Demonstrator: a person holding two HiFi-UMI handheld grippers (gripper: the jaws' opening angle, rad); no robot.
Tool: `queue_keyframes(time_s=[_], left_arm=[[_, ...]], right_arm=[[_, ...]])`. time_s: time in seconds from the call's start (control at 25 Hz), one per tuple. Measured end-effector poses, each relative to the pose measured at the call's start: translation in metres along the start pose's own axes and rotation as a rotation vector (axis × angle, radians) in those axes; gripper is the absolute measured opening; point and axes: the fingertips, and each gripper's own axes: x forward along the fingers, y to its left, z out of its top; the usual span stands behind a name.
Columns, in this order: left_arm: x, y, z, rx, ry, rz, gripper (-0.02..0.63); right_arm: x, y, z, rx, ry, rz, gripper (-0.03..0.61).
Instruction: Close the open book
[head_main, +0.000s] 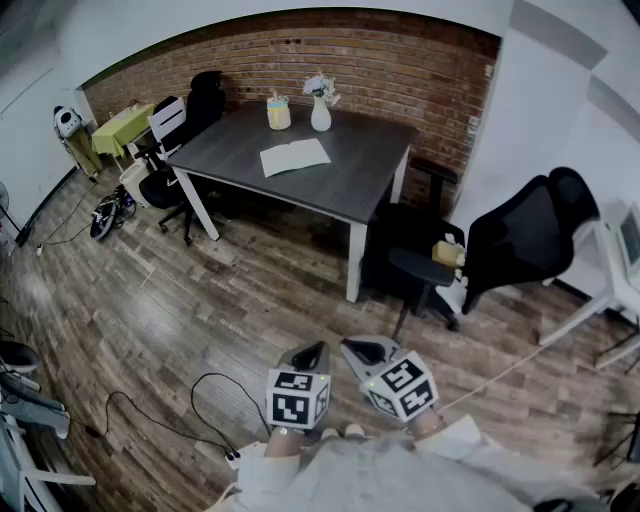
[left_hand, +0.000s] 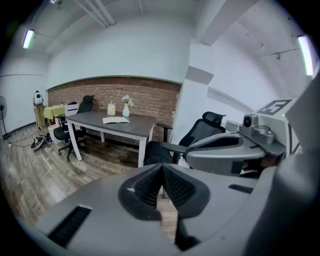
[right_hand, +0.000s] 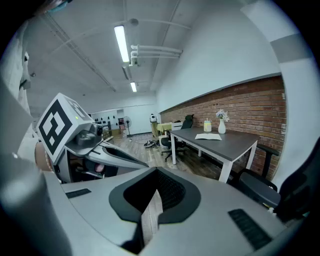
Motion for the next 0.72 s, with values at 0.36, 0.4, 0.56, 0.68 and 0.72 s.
queue_keyframes(time_s=[0.36, 0.4, 0.56, 0.68, 0.72], left_arm=[[0.004, 0.008, 0.002, 0.006, 0.008, 0.048, 0.006], [0.005, 0.008, 0.002, 0.007, 0.009, 0.05, 0.005], [0.012, 0.004, 0.005, 0.009, 0.003, 0.044, 0.005], [0.013, -0.004, 0.012, -0.014, -0.034, 0.017, 0.006], [0.013, -0.006, 0.015, -0.023, -0.051, 0.01, 0.006]], right_arm=[[-0.003, -0.011, 0.004, -0.001, 0.008, -0.019, 0.005], [-0.002, -0.011, 0.003, -0.005, 0.007, -0.019, 0.005], [0.0, -0.013, 0.002, -0.04, 0.008, -0.014, 0.005], [-0.005, -0.018, 0.009, -0.039, -0.026, -0.014, 0.006], [-0.006, -0.021, 0.011, -0.04, -0.038, -0.018, 0.006]])
